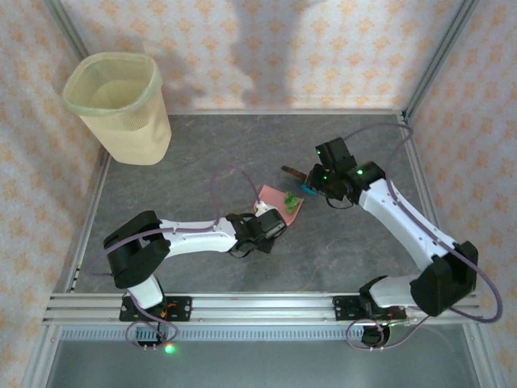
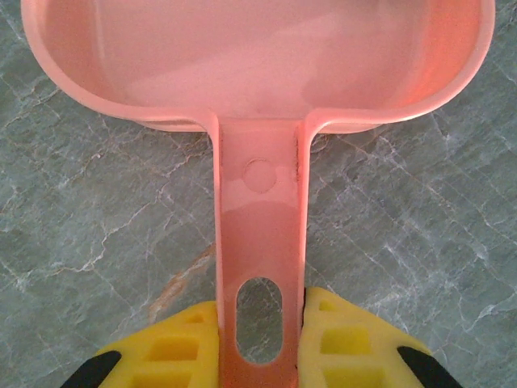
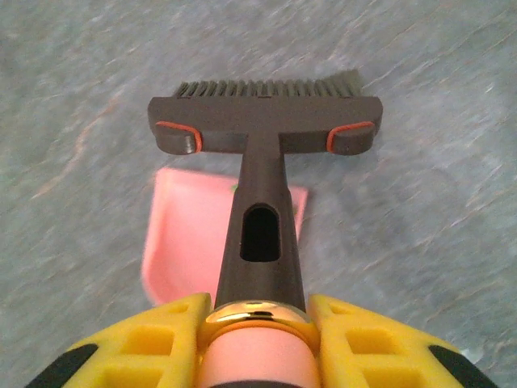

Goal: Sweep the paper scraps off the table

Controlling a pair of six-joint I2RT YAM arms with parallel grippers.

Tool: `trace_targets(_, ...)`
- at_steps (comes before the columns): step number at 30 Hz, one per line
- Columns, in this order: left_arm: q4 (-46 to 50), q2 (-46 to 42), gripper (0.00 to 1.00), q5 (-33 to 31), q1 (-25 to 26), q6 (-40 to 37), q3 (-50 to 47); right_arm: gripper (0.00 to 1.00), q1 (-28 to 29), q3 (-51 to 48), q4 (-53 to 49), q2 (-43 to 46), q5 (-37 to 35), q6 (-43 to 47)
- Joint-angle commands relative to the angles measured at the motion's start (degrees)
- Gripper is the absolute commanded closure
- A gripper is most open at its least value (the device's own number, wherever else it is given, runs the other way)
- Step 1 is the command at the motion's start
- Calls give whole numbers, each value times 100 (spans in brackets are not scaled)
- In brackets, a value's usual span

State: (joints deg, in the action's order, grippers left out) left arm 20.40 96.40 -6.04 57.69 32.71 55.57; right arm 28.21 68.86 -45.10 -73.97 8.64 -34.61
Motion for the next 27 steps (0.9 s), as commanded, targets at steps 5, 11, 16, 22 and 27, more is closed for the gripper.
trace_targets(5, 210, 50, 100, 7, 23, -61, 24, 100, -20, -45, -43, 1304, -388, -261)
trace_targets(11, 228, 39, 100, -20, 43, -51, 16, 100, -67, 87, -317, 1171, -1738, 512)
trace_targets(16, 232, 55, 100, 1, 56, -62, 27, 100, -105, 352, -864, 483, -2175, 938)
trace_targets(22, 369, 146, 100, 43, 56, -98, 150, 100, -105, 423, -1418, 53, -1950, 1078)
trace_targets(27, 852, 83, 100, 55, 117, -154, 343, 100, -97, 144, -1476, 84, -1844, 1133)
